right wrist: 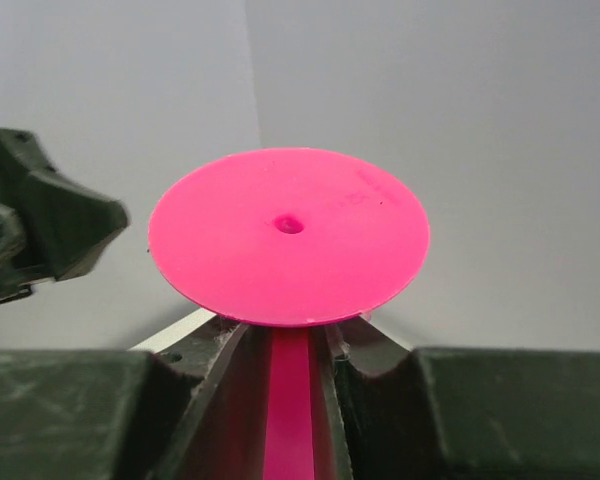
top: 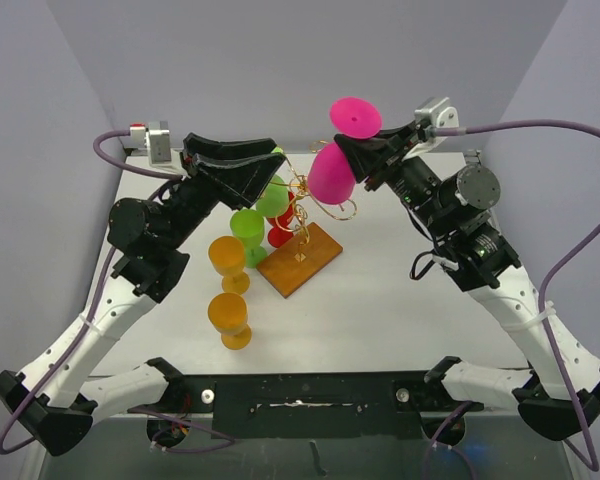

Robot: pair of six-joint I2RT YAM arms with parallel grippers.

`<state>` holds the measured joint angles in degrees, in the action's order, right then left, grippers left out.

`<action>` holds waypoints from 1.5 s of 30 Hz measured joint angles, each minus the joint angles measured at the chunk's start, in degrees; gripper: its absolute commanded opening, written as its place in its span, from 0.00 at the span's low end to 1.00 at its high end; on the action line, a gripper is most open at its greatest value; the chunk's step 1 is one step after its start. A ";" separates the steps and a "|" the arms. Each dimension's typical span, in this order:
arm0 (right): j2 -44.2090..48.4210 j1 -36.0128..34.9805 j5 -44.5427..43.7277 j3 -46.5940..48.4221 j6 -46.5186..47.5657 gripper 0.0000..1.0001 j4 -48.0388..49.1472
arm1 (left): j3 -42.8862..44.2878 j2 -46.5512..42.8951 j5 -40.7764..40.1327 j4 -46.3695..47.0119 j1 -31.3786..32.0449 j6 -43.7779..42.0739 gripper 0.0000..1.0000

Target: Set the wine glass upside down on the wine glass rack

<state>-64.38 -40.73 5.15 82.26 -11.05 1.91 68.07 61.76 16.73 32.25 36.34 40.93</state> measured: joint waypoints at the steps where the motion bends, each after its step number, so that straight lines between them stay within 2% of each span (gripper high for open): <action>1: 0.02 1.33 -0.11 0.24 0.39 0.00 -0.26 | 0.00 -0.37 -1.01 -1.62 0.00 -1.38 0.49; 8: 1.51 14.53 -1.22 0.98 3.67 0.00 -4.00 | 1.40 -2.78 -12.81 -17.33 -0.50 -11.80 0.53; 12: 1.60 17.38 -2.25 0.98 6.58 0.00 -6.60 | 3.43 -3.06 -21.59 -27.08 -1.77 -16.15 0.56; 15: 1.49 20.26 -1.86 0.81 8.13 0.00 -8.61 | 3.80 -3.74 -26.18 -33.66 -4.55 -17.68 0.57; 18: 1.18 26.40 1.38 -0.46 8.61 0.00 -9.35 | 3.82 -4.33 -26.62 -38.88 -10.80 -17.38 0.58; 24: -2.80 36.28 13.25 -3.52 8.90 0.00 -9.70 | 3.06 -3.78 -15.78 -43.19 -29.44 -12.90 0.58; 26: -4.81 37.40 17.16 -4.66 9.38 0.00 -9.94 | 1.84 -3.72 -13.22 -43.30 -32.39 -11.80 0.58; 33: -10.69 37.68 28.46 -6.10 10.67 0.00 -10.71 | 0.31 -3.28 -4.02 -44.13 -32.96 -10.88 0.58; 39: -11.58 37.35 33.44 -8.63 10.14 0.00 -7.87 | 1.09 -2.40 6.91 -41.00 -31.95 -7.89 0.58; 42: -11.58 37.24 34.47 -10.38 8.98 0.00 -5.20 | 3.04 -0.15 12.26 -36.04 -29.79 -3.78 0.58; 45: -11.58 36.48 35.10 -12.33 7.82 0.00 -2.08 | 7.65 4.28 14.80 -31.80 -24.41 -0.28 0.58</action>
<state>-75.96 -4.25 40.25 69.93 -3.22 -0.16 75.72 66.04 31.53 0.45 11.92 40.64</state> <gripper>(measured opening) 0.174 0.581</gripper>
